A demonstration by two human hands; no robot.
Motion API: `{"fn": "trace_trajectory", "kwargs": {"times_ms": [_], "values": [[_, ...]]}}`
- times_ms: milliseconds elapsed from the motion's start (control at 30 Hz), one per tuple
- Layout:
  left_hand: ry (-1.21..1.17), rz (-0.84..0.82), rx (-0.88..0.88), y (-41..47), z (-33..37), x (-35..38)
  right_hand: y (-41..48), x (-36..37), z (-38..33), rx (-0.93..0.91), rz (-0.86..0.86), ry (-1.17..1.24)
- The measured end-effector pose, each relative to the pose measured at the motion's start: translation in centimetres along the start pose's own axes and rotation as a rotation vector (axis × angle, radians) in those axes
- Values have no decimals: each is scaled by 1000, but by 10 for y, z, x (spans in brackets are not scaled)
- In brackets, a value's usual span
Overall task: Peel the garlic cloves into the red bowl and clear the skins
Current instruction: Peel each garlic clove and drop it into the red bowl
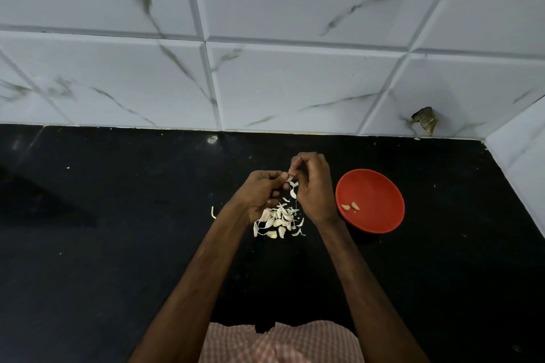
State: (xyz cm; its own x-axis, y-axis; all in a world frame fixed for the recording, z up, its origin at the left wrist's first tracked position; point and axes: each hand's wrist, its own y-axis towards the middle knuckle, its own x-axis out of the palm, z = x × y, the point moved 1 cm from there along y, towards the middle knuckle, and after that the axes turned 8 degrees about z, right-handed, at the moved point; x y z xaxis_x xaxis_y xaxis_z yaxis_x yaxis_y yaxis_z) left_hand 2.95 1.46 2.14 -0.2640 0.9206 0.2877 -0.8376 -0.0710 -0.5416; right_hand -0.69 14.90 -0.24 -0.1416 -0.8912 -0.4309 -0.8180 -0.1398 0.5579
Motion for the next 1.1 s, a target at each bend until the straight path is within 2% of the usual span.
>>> {"fn": "trace_trajectory", "kwargs": {"times_ms": [133,300,500,700,800,900,1100], "values": [[-116,29,-44,2,-3,4,-3,0,-4,20,-9,40],[-187,71,-4,8,-5,2,-7,2,-6,152,-16,131],[-100,143,105,9,-6,-4,-11,-1,-9,197,-42,207],[158,236,348,8,-6,-5,-5,-6,-4,199,-43,154],[411,278,492,9,-7,-4,-2,-5,-2,246,-49,109],[650,335,578,11,-7,-5,3,-5,-2,257,-11,87],[940,349,714,12,-7,-4,10,-4,-8,234,-40,128]]}}
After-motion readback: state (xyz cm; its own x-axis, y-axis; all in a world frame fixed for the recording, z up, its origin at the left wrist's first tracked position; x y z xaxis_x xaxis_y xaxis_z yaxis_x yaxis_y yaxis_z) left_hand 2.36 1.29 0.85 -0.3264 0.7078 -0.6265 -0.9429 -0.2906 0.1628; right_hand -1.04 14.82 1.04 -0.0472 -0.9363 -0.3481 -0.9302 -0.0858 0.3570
